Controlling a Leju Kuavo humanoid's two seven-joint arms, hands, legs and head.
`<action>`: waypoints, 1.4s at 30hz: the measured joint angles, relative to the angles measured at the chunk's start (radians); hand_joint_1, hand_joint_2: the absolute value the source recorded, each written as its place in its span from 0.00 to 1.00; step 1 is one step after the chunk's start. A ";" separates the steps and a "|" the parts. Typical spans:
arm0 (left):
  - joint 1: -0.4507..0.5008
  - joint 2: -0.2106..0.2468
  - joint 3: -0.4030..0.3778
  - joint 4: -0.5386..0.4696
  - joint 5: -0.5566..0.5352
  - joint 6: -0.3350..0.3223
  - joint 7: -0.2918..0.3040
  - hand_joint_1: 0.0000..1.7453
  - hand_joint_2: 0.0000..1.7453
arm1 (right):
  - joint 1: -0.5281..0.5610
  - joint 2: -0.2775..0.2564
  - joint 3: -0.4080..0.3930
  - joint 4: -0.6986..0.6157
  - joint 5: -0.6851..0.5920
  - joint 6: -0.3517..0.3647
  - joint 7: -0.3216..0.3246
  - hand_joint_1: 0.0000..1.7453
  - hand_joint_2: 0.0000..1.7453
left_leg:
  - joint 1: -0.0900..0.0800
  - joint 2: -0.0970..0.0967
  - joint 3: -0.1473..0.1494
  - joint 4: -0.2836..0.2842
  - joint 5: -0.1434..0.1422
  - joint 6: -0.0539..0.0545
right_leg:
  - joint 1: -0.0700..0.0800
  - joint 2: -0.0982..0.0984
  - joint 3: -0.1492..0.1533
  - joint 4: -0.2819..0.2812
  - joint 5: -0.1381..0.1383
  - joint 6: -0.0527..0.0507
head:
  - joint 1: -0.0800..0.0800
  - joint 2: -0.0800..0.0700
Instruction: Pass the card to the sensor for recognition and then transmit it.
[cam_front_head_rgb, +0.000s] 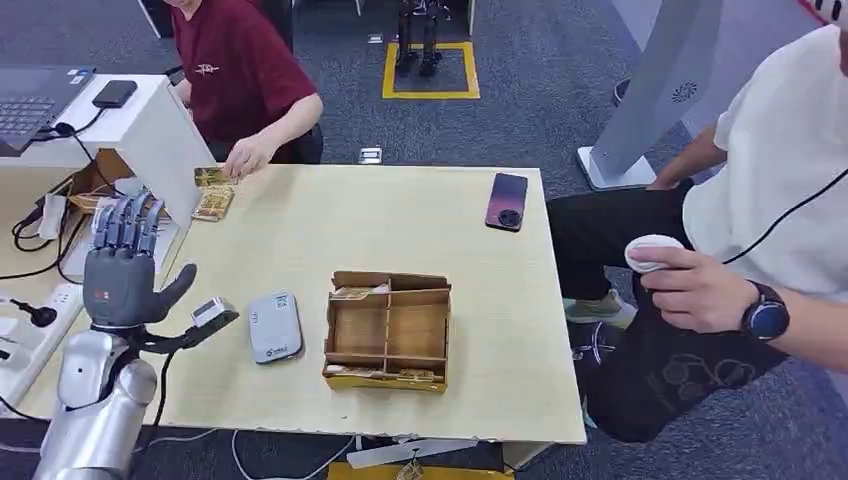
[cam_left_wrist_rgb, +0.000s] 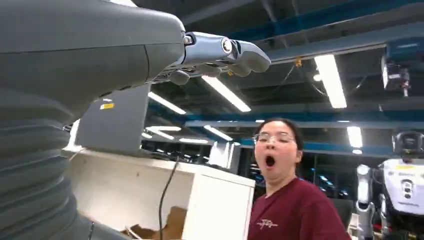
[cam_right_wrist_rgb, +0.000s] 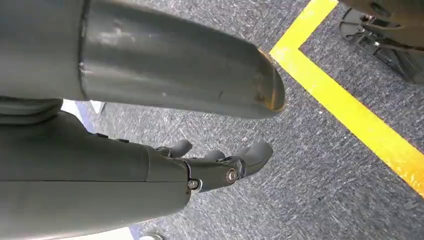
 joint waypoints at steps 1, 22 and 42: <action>-0.002 -0.001 0.000 0.005 -0.003 0.001 0.000 0.00 1.00 | 0.000 0.000 0.004 0.000 0.002 0.000 0.000 0.00 0.00 | 0.000 0.000 0.000 0.000 0.000 0.000 | 0.000 0.000 0.000 0.000 0.000 0.000 | 0.000 0.000; -0.032 -0.010 -0.016 0.098 -0.008 0.005 0.067 1.00 1.00 | 0.000 0.000 0.014 0.000 0.006 -0.003 0.000 0.00 0.00 | 0.000 0.000 0.000 0.000 0.000 0.000 | 0.000 0.000 0.000 0.000 0.000 0.000 | 0.000 0.000; -0.047 0.019 -0.066 0.160 0.115 0.006 0.062 1.00 1.00 | 0.001 0.000 0.014 0.000 0.018 -0.005 -0.002 0.00 0.00 | 0.000 0.000 0.000 0.000 0.000 0.000 | 0.000 0.000 0.000 0.000 0.000 0.000 | 0.000 0.000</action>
